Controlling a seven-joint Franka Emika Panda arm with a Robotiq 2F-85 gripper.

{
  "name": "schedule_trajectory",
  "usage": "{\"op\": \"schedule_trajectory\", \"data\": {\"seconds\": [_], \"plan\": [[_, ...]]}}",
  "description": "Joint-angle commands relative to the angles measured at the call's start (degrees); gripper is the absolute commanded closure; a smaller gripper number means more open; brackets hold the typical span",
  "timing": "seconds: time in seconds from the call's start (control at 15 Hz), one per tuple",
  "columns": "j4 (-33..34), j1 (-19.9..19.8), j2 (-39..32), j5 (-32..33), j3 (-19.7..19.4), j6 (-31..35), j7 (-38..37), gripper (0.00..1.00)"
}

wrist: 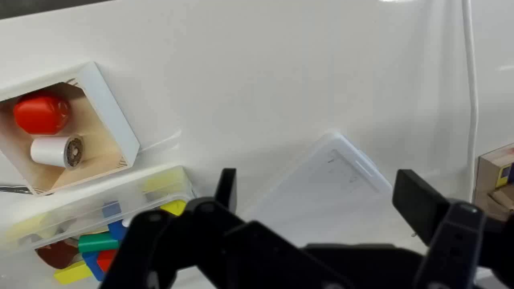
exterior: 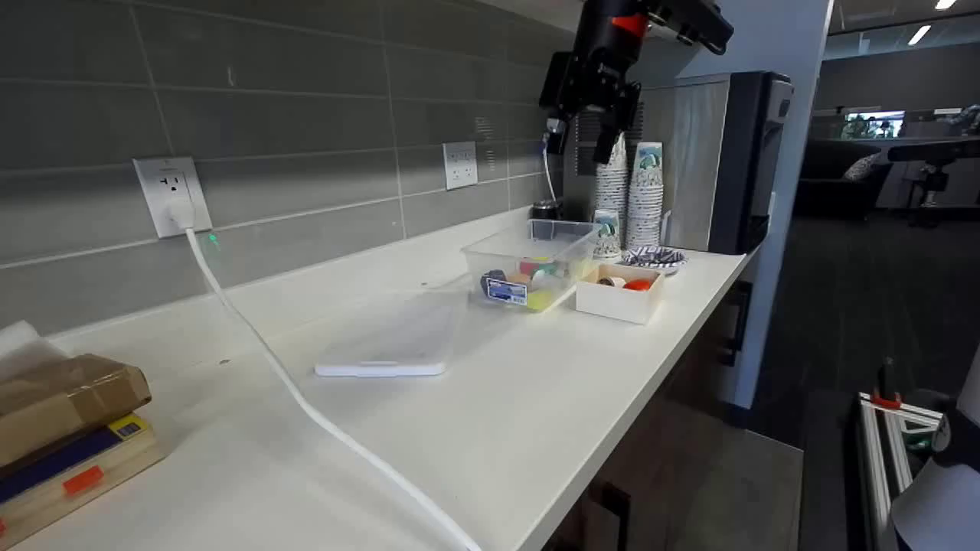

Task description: Open the cabinet door

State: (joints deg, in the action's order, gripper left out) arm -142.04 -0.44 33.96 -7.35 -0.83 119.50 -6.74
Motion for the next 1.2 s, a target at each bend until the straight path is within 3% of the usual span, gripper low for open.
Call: {"op": "schedule_trajectory", "data": {"seconds": [0.0, 0.27, 0.53, 1.13], "plan": [[0.1, -0.3, 0.0, -0.2, 0.3, -0.1, 0.2, 0.0], [0.1, -0.3, 0.0, -0.2, 0.3, -0.1, 0.2, 0.0], [-0.1, -2.8, 3.2, 2.7, 0.6, 1.9, -1.2, 0.0], [4.8, -12.6, 12.4, 11.1, -0.7, 3.1, -5.4, 0.0]]}}
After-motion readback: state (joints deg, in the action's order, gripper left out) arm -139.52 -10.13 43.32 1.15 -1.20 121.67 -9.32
